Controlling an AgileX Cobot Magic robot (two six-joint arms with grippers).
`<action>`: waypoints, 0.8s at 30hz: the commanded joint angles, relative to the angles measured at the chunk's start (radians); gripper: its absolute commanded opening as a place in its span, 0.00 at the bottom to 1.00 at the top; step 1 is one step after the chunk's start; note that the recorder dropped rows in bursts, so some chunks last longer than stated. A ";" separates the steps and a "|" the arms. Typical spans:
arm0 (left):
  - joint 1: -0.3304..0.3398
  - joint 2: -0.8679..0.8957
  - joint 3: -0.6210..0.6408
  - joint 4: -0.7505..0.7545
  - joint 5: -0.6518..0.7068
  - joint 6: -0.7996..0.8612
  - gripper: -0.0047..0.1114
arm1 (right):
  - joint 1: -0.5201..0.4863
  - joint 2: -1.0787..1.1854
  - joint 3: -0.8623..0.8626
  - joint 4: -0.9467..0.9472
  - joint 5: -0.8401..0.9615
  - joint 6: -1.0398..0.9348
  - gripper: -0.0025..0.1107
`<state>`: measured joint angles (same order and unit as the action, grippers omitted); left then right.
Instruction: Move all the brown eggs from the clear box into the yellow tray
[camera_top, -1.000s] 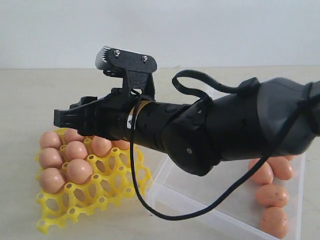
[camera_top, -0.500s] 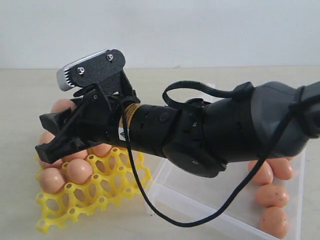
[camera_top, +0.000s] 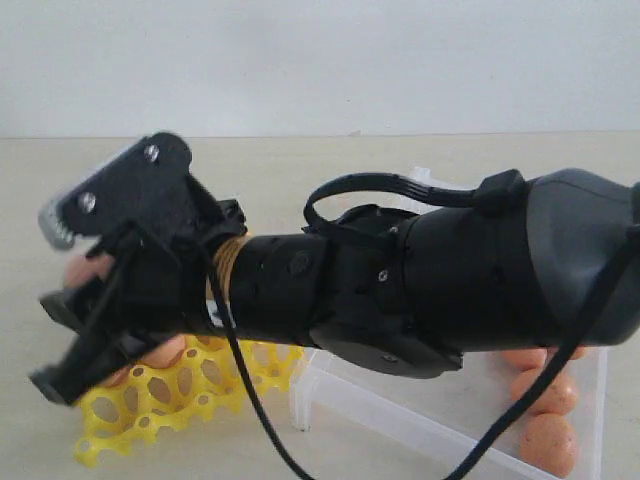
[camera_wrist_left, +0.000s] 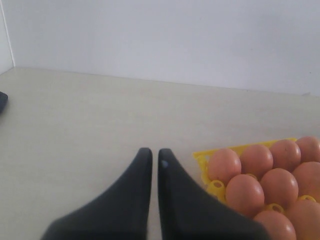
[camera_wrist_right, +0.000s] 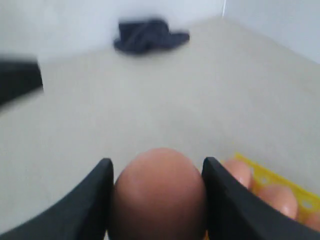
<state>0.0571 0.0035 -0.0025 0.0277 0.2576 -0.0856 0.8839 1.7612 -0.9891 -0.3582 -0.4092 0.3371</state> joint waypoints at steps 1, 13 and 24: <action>0.003 -0.003 0.003 0.002 -0.003 0.000 0.08 | -0.003 -0.017 0.000 0.321 -0.321 0.047 0.02; 0.003 -0.003 0.003 0.002 -0.003 0.000 0.08 | -0.059 0.045 0.260 0.499 -0.774 0.358 0.02; 0.003 -0.003 0.003 0.002 -0.003 0.000 0.08 | -0.256 0.192 0.195 -0.167 -0.603 0.400 0.02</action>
<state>0.0571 0.0035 -0.0025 0.0277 0.2576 -0.0856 0.6298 1.9424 -0.7710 -0.4756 -1.0589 0.7853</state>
